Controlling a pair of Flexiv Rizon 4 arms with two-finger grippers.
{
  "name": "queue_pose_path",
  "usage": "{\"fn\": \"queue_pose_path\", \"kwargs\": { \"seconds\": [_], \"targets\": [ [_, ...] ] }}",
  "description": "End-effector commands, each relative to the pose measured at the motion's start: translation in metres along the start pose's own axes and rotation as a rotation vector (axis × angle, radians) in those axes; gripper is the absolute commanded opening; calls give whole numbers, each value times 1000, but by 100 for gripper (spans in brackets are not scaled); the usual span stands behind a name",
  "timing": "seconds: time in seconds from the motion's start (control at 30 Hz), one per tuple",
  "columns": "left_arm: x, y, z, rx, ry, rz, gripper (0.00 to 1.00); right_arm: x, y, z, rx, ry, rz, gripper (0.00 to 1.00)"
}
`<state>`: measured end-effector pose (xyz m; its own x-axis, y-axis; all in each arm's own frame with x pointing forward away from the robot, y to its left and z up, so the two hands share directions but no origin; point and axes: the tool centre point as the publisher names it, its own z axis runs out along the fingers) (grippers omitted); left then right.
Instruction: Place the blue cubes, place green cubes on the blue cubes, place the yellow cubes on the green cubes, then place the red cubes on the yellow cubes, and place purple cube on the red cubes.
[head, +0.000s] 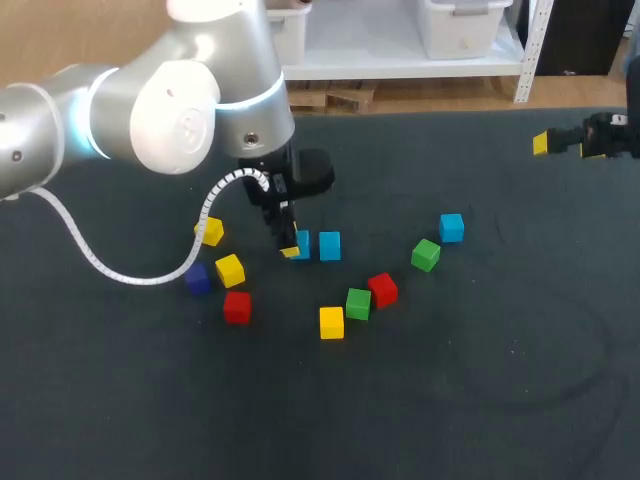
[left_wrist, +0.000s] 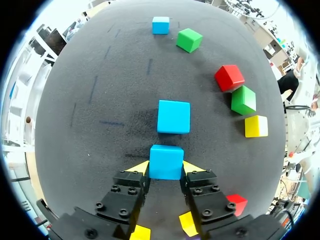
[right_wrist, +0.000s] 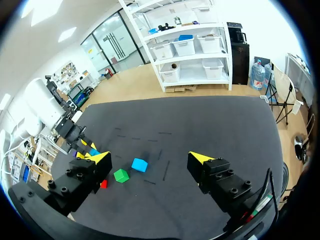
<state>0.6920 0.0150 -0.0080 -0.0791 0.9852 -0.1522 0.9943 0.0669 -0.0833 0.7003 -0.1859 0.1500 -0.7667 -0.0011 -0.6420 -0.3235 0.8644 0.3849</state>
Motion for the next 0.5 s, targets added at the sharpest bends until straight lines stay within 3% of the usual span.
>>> {"fn": "queue_pose_path", "kwargs": {
  "seconds": [0.03, 0.5],
  "targets": [
    [1, -1, -1, 0, 1, 2, 0, 0, 1, 0, 3, -1, 0, 100],
    [3, -4, 0, -1, -4, -6, 0, 0, 1, 0, 3, -1, 0, 100]
  ]
}}
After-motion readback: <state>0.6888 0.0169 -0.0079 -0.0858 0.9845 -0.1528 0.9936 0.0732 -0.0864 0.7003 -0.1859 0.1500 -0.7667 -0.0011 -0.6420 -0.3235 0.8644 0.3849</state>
